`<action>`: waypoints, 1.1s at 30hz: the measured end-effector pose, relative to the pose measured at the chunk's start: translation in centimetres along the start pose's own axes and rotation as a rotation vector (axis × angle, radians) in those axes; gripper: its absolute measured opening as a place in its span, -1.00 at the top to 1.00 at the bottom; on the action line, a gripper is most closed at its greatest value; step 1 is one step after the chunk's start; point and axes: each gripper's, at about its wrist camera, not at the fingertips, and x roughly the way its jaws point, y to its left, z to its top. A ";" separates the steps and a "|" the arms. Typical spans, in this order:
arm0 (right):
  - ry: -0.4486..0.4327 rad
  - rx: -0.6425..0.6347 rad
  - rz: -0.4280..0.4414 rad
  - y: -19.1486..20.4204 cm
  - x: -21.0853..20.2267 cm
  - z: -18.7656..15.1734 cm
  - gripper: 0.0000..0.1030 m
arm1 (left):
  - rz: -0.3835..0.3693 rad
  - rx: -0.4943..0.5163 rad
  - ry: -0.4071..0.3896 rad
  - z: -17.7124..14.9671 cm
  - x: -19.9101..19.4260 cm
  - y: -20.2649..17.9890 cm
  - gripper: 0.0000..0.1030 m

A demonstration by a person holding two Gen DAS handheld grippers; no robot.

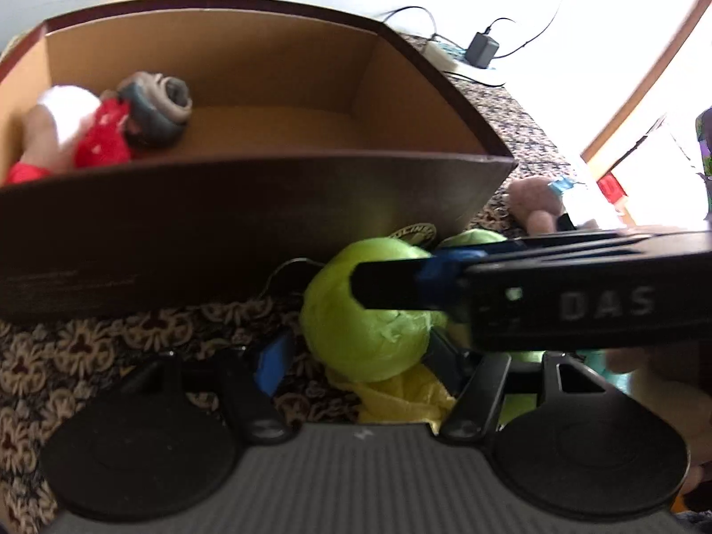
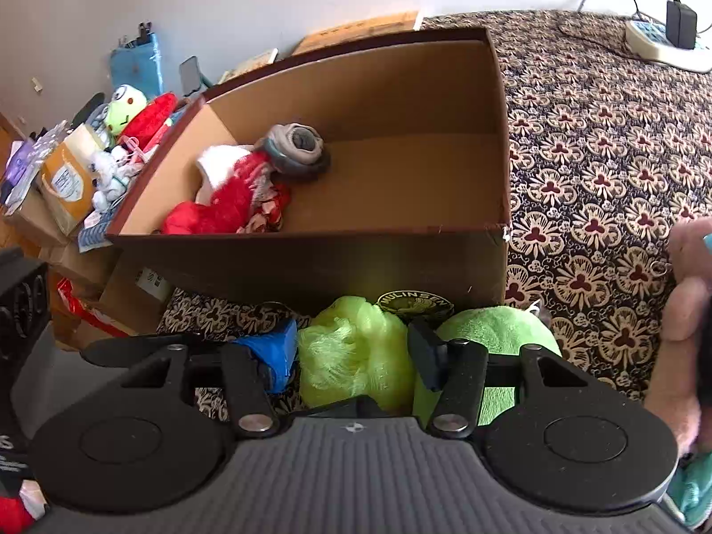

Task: Organize soft objects
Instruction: 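Grasp the lime-green plush with the right gripper and lift it, then lower the lime-green plush into the box and open the right gripper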

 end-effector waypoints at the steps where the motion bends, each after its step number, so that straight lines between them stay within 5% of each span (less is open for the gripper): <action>1: 0.007 0.011 -0.001 -0.1 0.4 0.0 0.24 | -0.011 0.007 -0.001 0.1 0.1 0.1 -0.17; 9: -0.025 0.071 0.003 -0.5 -0.2 -0.1 0.72 | -0.091 0.043 0.011 0.8 -0.9 0.4 0.10; 19: -0.122 0.118 0.091 0.3 -5.6 -0.5 0.78 | -0.178 0.163 -0.112 2.1 -8.0 -1.7 0.19; 25: -0.288 0.075 0.160 1.4 -8.9 1.2 0.78 | -0.150 0.226 -0.283 5.4 -11.7 -2.3 0.19; 33: -0.370 0.046 0.161 1.9 -5.6 6.0 0.77 | -0.049 0.215 -0.278 9.8 -9.5 1.1 0.19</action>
